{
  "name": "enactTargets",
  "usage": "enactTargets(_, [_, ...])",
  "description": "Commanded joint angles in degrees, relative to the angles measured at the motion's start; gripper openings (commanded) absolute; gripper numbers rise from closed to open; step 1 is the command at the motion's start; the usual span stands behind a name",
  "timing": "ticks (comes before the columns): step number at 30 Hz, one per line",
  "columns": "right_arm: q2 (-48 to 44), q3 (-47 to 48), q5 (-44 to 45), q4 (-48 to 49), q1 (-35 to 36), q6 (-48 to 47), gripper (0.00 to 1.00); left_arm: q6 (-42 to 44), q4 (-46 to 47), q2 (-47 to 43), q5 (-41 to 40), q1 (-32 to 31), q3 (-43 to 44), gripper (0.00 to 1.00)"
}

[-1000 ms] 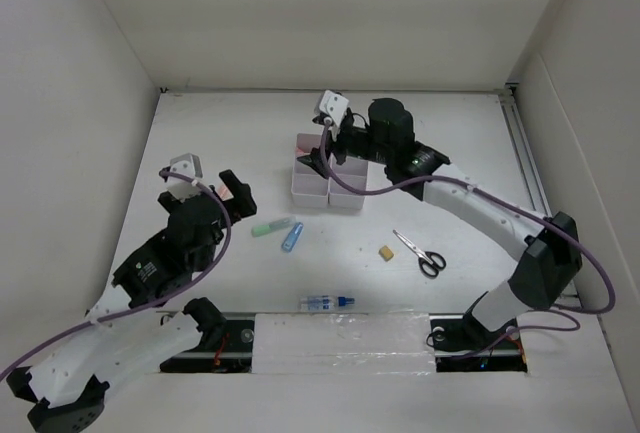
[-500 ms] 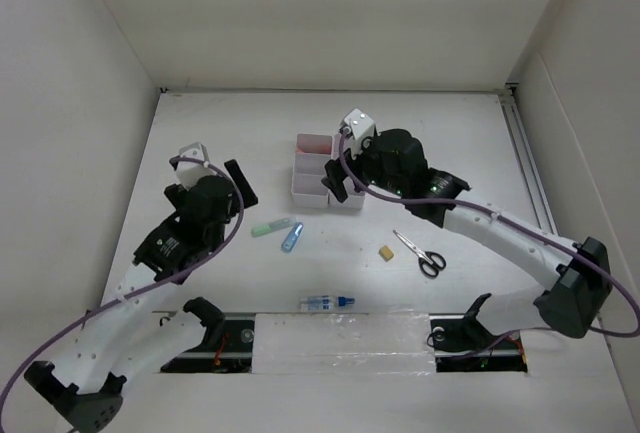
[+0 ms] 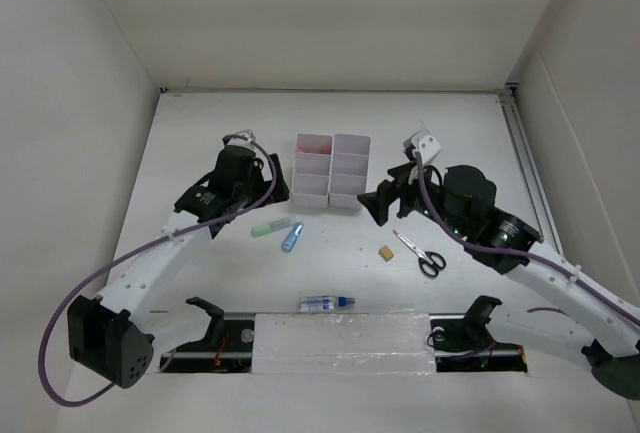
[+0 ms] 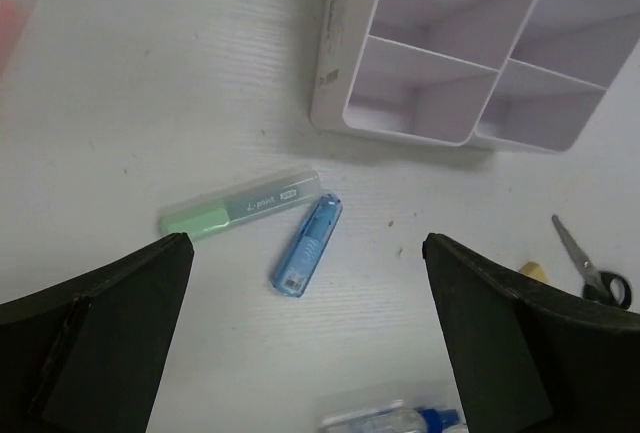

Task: Sort the stationery into containers
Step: Pick up the stationery from the center of the board.

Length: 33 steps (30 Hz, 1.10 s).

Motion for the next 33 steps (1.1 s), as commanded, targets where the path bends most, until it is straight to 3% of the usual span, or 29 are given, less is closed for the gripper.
enactTargets(1, [-4.4,-1.5,-4.6,0.5,0.8,2.6,1.0,-14.6,-3.9,1.8,-3.5,0.2,2.3,1.0])
enactTargets(2, [-5.3,-2.2,-4.6,0.5,1.4,2.6,1.0,-24.2,-5.4,1.8,-5.2,0.2,1.7,1.0])
enactTargets(7, [-9.1,-2.2,-3.9,-0.9,1.4,2.6,1.0,-51.2,-10.6,-3.3,-7.2,0.2,-5.5,1.0])
enactTargets(11, [-9.6,-2.2,-4.5,-1.5,1.4,2.0,1.0,-64.3,-11.2,-7.2,-9.8,-2.5,-9.0,1.0])
enactTargets(14, [-9.1,-2.2,-6.7,-1.0,1.9,2.0,1.0,-66.0,-13.9,-4.4,-13.5,-2.5,-7.0,1.0])
enactTargets(18, [-9.1,-2.2,-7.9,0.1,1.9,2.0,1.0,-70.9,-22.0,0.8,-23.3,4.1,-2.5,1.0])
enactTargets(21, [-9.1,-3.0,-8.6,0.8,1.9,2.0,1.0,-65.4,-13.9,1.8,-19.6,12.8,-3.2,1.0])
enactTargets(22, [-8.5,-3.0,-9.3,0.8,1.9,2.0,1.0,-64.6,-11.5,3.8,-16.7,18.4,-3.2,1.0])
enactTargets(25, [-7.9,-3.0,-10.1,0.8,1.9,2.5,1.0,-62.4,-10.6,11.2,-13.7,25.1,1.2,1.0])
enactTargets(28, [-7.9,-3.0,-11.3,1.4,1.9,3.0,1.0,-61.3,-9.1,19.3,-8.6,29.2,3.5,1.0])
enactTargets(33, [-7.9,-3.0,-12.5,2.0,1.9,3.0,1.0,-64.1,-6.0,24.3,-1.1,30.5,6.2,1.0])
